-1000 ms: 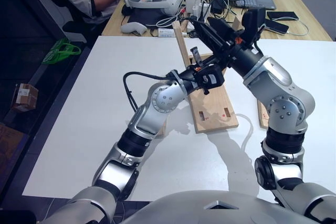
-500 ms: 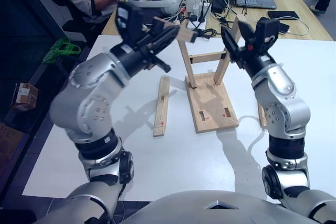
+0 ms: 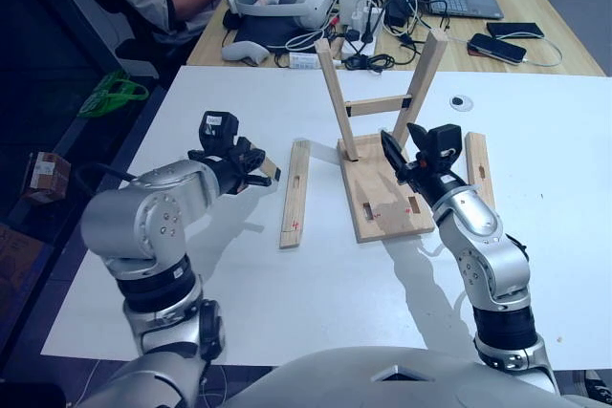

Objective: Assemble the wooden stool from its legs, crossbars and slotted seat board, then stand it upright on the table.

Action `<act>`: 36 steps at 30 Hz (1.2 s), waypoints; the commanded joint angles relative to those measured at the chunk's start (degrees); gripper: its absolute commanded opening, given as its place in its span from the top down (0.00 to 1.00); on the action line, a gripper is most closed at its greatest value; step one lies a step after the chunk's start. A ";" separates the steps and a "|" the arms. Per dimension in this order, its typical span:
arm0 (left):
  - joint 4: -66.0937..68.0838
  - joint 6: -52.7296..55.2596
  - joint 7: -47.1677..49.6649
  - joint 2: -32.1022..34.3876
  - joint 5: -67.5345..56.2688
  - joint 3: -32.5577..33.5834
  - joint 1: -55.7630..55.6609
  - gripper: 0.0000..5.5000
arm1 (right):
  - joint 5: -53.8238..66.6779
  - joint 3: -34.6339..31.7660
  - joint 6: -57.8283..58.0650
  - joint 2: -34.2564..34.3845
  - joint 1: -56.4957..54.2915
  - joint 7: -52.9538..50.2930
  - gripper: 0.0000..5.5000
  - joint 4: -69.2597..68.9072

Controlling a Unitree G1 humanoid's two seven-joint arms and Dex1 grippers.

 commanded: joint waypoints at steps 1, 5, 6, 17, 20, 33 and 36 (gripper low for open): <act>1.93 0.68 4.97 -7.73 -0.21 6.30 -2.90 0.93 | -0.90 0.34 0.09 0.07 1.24 0.06 0.51 0.45; 2.20 0.68 7.51 -9.63 -2.91 8.22 -1.68 0.93 | -1.08 0.14 0.33 0.02 1.68 0.29 0.51 0.46; 2.10 0.68 8.11 -10.09 -4.11 8.59 -1.06 0.93 | -1.09 0.11 0.44 -0.05 1.78 0.37 0.51 0.36; 2.75 0.69 16.35 -7.38 -19.47 8.52 4.23 0.93 | -1.49 0.10 0.70 -0.40 2.09 1.40 0.51 0.23; 3.67 0.69 19.46 -5.36 -22.61 8.20 5.26 0.93 | -1.62 0.28 0.57 -0.37 1.81 1.55 0.51 0.45; 8.98 0.68 26.10 -2.69 -26.87 10.21 -0.14 0.93 | -1.86 0.07 0.53 -0.26 1.34 2.05 0.51 0.84; 10.12 0.68 26.80 -2.40 -26.41 11.72 -2.62 0.93 | -1.94 -0.01 0.66 -0.30 1.41 2.26 0.51 0.76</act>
